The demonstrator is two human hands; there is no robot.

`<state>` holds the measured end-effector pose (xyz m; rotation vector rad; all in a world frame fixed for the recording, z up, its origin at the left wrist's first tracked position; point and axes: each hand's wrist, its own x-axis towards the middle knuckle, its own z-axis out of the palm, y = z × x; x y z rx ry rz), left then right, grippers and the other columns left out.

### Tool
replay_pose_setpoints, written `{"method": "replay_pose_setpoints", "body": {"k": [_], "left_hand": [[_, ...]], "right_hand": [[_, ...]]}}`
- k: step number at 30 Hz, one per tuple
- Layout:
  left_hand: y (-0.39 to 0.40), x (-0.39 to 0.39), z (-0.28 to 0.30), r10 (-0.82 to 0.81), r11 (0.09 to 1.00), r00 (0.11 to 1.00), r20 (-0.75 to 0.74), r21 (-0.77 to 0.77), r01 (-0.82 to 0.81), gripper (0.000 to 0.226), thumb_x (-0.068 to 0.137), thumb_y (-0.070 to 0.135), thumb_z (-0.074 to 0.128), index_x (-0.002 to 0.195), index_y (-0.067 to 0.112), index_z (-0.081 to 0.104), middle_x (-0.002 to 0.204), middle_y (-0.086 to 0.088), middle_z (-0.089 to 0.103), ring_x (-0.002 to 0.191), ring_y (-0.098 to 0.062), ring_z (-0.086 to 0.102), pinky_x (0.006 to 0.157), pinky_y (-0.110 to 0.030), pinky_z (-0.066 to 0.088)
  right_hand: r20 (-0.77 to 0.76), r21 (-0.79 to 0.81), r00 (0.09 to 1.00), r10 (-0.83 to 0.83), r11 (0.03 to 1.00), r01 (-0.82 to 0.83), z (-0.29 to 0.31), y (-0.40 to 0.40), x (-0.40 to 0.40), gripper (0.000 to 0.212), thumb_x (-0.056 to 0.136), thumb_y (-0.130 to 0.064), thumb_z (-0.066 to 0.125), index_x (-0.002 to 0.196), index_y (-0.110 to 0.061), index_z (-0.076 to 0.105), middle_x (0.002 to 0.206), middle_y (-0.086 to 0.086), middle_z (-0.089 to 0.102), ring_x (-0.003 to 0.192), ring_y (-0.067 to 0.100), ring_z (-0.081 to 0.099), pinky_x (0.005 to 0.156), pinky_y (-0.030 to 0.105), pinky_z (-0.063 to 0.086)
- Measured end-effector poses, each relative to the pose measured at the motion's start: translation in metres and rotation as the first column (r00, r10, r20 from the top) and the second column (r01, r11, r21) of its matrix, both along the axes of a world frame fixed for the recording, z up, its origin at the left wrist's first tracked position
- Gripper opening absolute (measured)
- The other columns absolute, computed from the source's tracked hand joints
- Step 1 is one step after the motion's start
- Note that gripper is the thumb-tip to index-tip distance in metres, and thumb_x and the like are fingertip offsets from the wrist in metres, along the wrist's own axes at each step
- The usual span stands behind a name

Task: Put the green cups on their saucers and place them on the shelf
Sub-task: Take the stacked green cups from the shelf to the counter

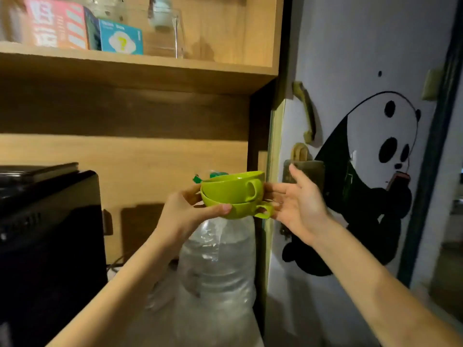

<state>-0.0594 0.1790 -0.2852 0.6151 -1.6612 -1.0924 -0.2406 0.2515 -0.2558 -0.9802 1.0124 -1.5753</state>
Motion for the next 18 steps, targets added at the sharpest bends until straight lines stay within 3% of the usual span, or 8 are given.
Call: {"method": "replay_pose_setpoints", "body": {"k": [2, 3, 6, 9, 10, 13, 16, 18], "left_hand": [[0.007, 0.001, -0.028, 0.001, 1.000, 1.000, 0.004, 0.018, -0.001, 0.054, 0.058, 0.008, 0.081, 0.109, 0.015, 0.063, 0.101, 0.003, 0.071, 0.087, 0.001, 0.068, 0.069, -0.010, 0.052], [0.011, 0.002, -0.041, 0.000, 1.000, 1.000, 0.008, 0.026, -0.001, 0.053, 0.060, 0.004, 0.080, 0.106, 0.020, 0.061, 0.098, 0.007, 0.069, 0.082, 0.008, 0.067, 0.066, -0.007, 0.050], [0.015, 0.002, -0.082, 0.000, 0.999, 1.000, 0.023, 0.050, -0.001, 0.057, 0.059, -0.004, 0.078, 0.102, 0.028, 0.057, 0.096, 0.010, 0.066, 0.079, 0.010, 0.066, 0.066, -0.008, 0.050], [0.015, 0.003, -0.124, -0.004, 0.997, 0.999, 0.050, 0.083, 0.000, 0.062, 0.056, -0.005, 0.079, 0.101, 0.033, 0.057, 0.099, 0.007, 0.067, 0.083, 0.005, 0.067, 0.070, -0.011, 0.051], [0.016, 0.003, -0.137, -0.004, 0.995, 0.999, 0.053, 0.101, -0.001, 0.064, 0.056, -0.006, 0.078, 0.105, 0.030, 0.056, 0.101, 0.006, 0.067, 0.084, 0.004, 0.066, 0.072, -0.012, 0.051], [0.019, 0.006, -0.177, -0.010, 0.989, 0.997, 0.071, 0.150, -0.001, 0.069, 0.056, -0.009, 0.078, 0.109, 0.028, 0.052, 0.104, 0.006, 0.065, 0.086, 0.005, 0.065, 0.077, -0.014, 0.052], [0.023, 0.010, -0.214, -0.016, 0.978, 0.995, 0.097, 0.210, -0.004, 0.077, 0.051, -0.004, 0.082, 0.114, 0.027, 0.050, 0.108, 0.008, 0.063, 0.092, 0.006, 0.063, 0.085, -0.016, 0.051], [0.026, 0.013, -0.236, -0.026, 0.963, 0.994, 0.103, 0.270, -0.003, 0.083, 0.044, 0.007, 0.084, 0.118, 0.024, 0.049, 0.110, 0.008, 0.063, 0.094, 0.006, 0.062, 0.089, -0.018, 0.050]], "right_hand": [[0.080, 0.033, 0.997, -0.017, 0.999, 0.015, -0.028, 0.006, 0.000, 0.069, 0.094, -0.049, 0.025, 0.123, 0.008, 0.048, 0.095, 0.019, 0.063, 0.063, 0.014, 0.069, 0.074, 0.036, 0.049], [0.117, 0.052, 0.993, -0.022, 0.998, 0.016, -0.042, 0.008, 0.000, 0.069, 0.094, -0.049, 0.025, 0.125, 0.008, 0.047, 0.090, 0.016, 0.062, 0.054, 0.011, 0.067, 0.070, 0.034, 0.047], [0.195, 0.116, 0.981, -0.025, 0.993, 0.003, -0.085, 0.010, 0.001, 0.071, 0.094, -0.049, 0.026, 0.130, 0.009, 0.044, 0.098, 0.017, 0.062, 0.067, 0.017, 0.069, 0.072, 0.033, 0.052], [0.233, 0.180, 0.971, -0.051, 0.984, 0.009, -0.121, 0.011, 0.004, 0.064, 0.096, -0.044, 0.025, 0.128, 0.008, 0.044, 0.091, 0.015, 0.059, 0.039, 0.007, 0.061, 0.043, 0.019, 0.049], [0.238, 0.201, 0.970, -0.055, 0.980, 0.006, -0.133, 0.012, 0.004, 0.062, 0.096, -0.043, 0.026, 0.128, 0.008, 0.044, 0.092, 0.016, 0.059, 0.042, 0.008, 0.062, 0.042, 0.018, 0.048], [0.227, 0.266, 0.973, -0.050, 0.964, -0.013, -0.171, 0.010, 0.003, 0.058, 0.095, -0.043, 0.029, 0.125, 0.003, 0.049, 0.095, 0.014, 0.063, 0.078, 0.019, 0.065, 0.064, 0.028, 0.053], [0.216, 0.319, 0.973, -0.080, 0.948, 0.008, -0.209, 0.009, 0.004, 0.044, 0.096, -0.039, 0.033, 0.105, -0.004, 0.058, 0.093, 0.012, 0.065, 0.082, 0.020, 0.063, 0.057, 0.024, 0.054], [0.214, 0.347, 0.971, -0.105, 0.937, 0.025, -0.231, 0.010, 0.009, 0.037, 0.096, -0.034, 0.035, 0.096, -0.006, 0.059, 0.092, 0.013, 0.065, 0.082, 0.020, 0.062, 0.059, 0.024, 0.055]]}}
